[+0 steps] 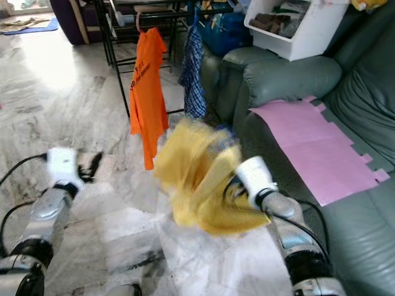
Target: Hang hanger
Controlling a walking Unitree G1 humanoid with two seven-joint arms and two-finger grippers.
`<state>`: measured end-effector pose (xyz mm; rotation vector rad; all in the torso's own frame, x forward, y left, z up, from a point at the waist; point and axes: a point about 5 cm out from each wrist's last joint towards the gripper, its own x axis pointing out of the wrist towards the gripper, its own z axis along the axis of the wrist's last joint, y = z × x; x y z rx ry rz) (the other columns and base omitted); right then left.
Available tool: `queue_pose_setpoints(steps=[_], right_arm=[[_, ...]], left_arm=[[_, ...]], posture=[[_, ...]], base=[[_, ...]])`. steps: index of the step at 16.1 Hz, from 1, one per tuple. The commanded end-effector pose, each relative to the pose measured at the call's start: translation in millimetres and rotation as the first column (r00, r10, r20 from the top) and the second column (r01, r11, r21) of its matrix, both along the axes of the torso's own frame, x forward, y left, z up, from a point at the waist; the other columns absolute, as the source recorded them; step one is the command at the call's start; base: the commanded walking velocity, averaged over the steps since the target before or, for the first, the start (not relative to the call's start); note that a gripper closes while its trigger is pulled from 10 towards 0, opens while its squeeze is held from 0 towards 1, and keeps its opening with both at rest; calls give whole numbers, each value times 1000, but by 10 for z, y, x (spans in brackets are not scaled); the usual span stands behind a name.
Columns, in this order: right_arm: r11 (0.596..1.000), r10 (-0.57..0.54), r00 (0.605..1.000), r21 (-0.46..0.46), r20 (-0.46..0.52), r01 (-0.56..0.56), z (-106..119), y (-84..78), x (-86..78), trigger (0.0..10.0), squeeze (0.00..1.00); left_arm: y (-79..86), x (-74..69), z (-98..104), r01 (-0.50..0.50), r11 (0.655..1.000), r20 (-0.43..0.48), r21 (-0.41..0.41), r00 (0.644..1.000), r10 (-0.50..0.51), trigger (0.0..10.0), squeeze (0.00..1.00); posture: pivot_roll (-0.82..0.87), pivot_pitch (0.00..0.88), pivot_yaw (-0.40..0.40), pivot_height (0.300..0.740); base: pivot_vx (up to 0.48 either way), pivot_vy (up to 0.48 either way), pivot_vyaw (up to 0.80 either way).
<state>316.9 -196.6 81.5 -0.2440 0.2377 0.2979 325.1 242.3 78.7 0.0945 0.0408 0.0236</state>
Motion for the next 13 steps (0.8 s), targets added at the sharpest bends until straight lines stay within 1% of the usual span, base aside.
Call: queue_pose_setpoints(steps=[1, 2, 3, 4, 5, 7, 8, 9, 10, 11, 12, 13], right_arm=[[990, -123, 990, 74, 71, 118, 66, -131, -62, 0, 0], [978, -178, 982, 125, 69, 168, 18, -123, -131, 0, 0], [969, -202, 977, 161, 66, 190, -10, -89, -177, 627, 0], [965, -217, 974, 165, 72, 203, -36, -33, -221, 10000, 0], [955, -240, 968, 195, 77, 222, -49, 3, -250, 10000, 0], [945, -270, 960, 210, 78, 249, -66, 35, -275, 10000, 0], [932, -299, 952, 235, 72, 275, -67, 41, -289, 10000, 0], [929, -305, 950, 240, 70, 280, -69, 45, -296, 10000, 0], [928, -306, 950, 246, 70, 280, -67, 47, -298, 10000, 0], [928, -305, 950, 248, 71, 280, -65, 47, -300, 10000, 0], [926, -310, 948, 247, 72, 284, -62, 23, -299, 10000, 0], [925, -316, 946, 246, 70, 291, -68, -4, -296, 10000, 0]], left_arm=[[124, -64, -46, -76, 996, -8, -56, 997, 75, 10000, 1000], [174, -98, -64, -92, 993, -8, -72, 996, 92, 10000, 1000], [196, -118, -78, -102, 992, -8, -70, 995, 102, 10000, 1000], [198, -130, -102, -106, 991, -17, -83, 994, 105, 10000, 1000], [174, -138, -120, -95, 991, -20, -98, 995, 93, 10000, 1000], [90, -140, -133, -54, 996, -13, -64, 998, 54, 10000, 1000], [52, -147, -136, -32, 998, -5, -51, 999, 32, 10000, 1000], [42, -152, -139, -23, 999, -4, -47, 1000, 23, 10000, 1000], [20, -177, -140, 15, 1000, 1, -16, 1000, -15, 10000, 1000], [18, -187, -135, 24, 1000, 7, -8, 1000, -24, 10000, 1000], [32, -193, -100, 60, 998, 10, 13, 998, -61, 10000, 1000], [62, -205, -63, 103, 993, 5, 51, 995, -103, 10000, 1000]], posture=[[28, 18, -79, 740], [31, 15, -82, 740], [32, 12, -81, 740], [34, 9, -82, 740], [37, 3, -85, 740], [43, 0, -87, 740], [46, 0, -87, 740], [48, 0, -87, 740], [57, 0, -86, 740], [58, 0, -86, 740], [62, 0, -86, 740], [75, 0, -87, 740]], base=[[0, 0, 0], [0, 0, 0], [0, 0, 0], [0, 0, 0], [0, 0, 0], [0, 0, 0], [0, 0, 0], [0, 0, 0], [259, 0, 0], [259, 0, 0], [285, 0, 0], [270, 0, 0]])
